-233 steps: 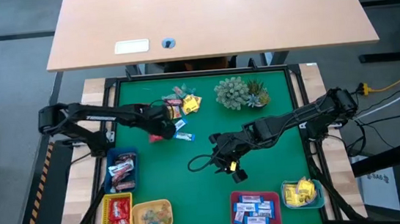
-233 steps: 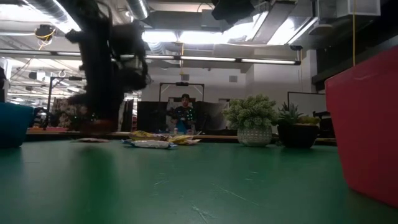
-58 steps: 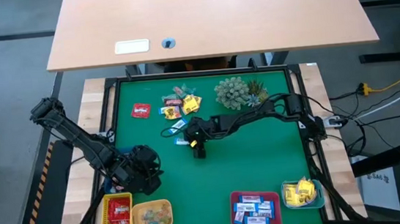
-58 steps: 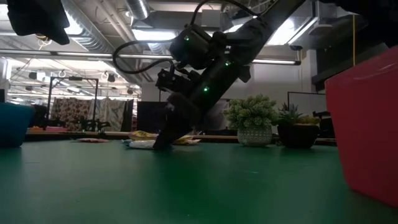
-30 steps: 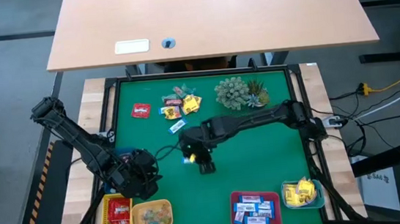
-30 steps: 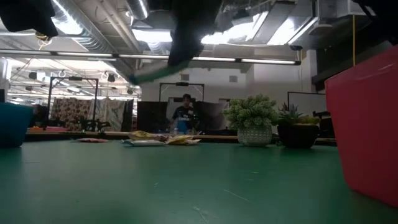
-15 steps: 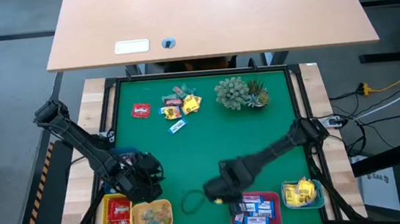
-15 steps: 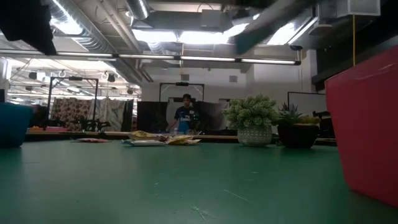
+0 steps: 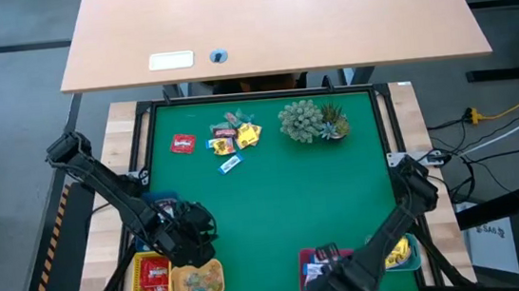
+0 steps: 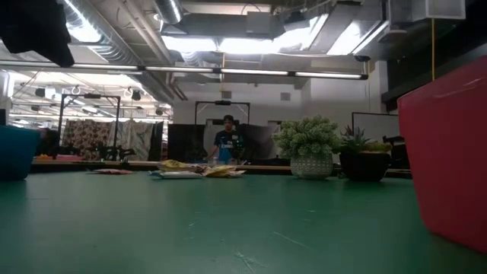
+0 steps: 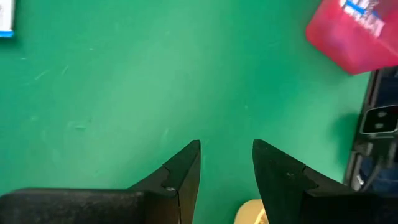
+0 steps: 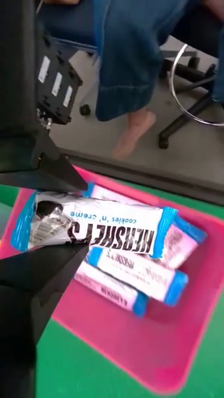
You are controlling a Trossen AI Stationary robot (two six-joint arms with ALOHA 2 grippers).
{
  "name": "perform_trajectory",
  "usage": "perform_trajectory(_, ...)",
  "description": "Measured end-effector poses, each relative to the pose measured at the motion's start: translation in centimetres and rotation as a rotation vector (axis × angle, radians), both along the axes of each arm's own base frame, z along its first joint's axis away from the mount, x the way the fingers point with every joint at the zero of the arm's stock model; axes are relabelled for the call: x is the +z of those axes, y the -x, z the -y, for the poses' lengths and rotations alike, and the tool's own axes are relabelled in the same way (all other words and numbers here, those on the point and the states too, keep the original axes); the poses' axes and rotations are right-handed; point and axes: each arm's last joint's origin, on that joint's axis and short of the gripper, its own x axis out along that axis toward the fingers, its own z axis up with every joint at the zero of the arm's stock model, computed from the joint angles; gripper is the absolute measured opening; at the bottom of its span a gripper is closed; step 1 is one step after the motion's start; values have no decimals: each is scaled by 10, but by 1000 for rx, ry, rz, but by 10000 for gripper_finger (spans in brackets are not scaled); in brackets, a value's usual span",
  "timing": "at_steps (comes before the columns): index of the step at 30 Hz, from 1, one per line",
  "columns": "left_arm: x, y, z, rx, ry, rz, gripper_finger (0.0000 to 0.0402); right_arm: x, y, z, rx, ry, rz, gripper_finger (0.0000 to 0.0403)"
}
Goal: Sort candy
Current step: Put the blue chocolate into the red bin
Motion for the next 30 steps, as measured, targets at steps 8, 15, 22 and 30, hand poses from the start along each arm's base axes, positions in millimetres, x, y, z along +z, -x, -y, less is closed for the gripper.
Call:
perform_trajectory(8,1,-1,1,1,12,15,133,0,13,-11,-3,10,-15,157)
perform_trajectory(15,1,-2,2,1,19,22,133,0,14,-8,-25,32,-40,230)
perform_trajectory(22,1,-2,2,0,19,22,133,0,15,-8,-25,35,-43,272)
perform_trajectory(30,1,-2,2,0,19,22,133,0,15,-8,-25,35,-43,276)
